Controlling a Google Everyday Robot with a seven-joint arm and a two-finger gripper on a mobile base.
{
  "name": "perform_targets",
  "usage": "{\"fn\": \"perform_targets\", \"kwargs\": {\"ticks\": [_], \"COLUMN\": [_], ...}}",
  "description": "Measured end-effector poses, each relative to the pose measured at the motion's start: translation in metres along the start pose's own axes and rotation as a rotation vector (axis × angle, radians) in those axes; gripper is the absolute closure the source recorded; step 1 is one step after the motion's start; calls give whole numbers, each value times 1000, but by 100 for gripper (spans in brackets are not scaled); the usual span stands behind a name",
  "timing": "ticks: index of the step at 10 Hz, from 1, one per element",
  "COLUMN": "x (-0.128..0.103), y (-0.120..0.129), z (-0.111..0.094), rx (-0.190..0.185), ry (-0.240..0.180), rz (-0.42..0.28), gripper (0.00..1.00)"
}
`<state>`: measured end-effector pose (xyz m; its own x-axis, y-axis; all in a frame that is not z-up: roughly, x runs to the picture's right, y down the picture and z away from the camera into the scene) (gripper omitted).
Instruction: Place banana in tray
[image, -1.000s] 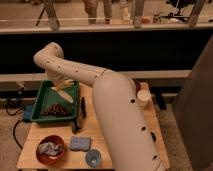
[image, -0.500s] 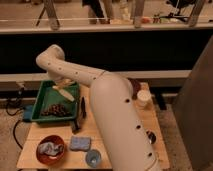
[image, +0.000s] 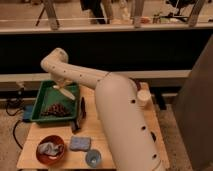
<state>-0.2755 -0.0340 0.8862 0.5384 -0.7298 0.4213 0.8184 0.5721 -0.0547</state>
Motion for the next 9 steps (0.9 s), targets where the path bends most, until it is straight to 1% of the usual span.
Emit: {"fn": "perform_targets", "kwargs": {"ticks": [2, 3, 4, 5, 7, 8, 9], "x": [5, 8, 9, 10, 11, 11, 9], "y": [4, 5, 5, 3, 1, 1, 4], "z": [6, 7, 10, 9, 8, 8, 9], "rx": [-5, -9, -14, -13, -11, -12, -17], "ry": [-1, -11, -30, -43, -47, -47, -47], "rz": [7, 9, 11, 13, 13, 14, 14], "gripper": [31, 24, 20, 20, 20, 22, 30]}}
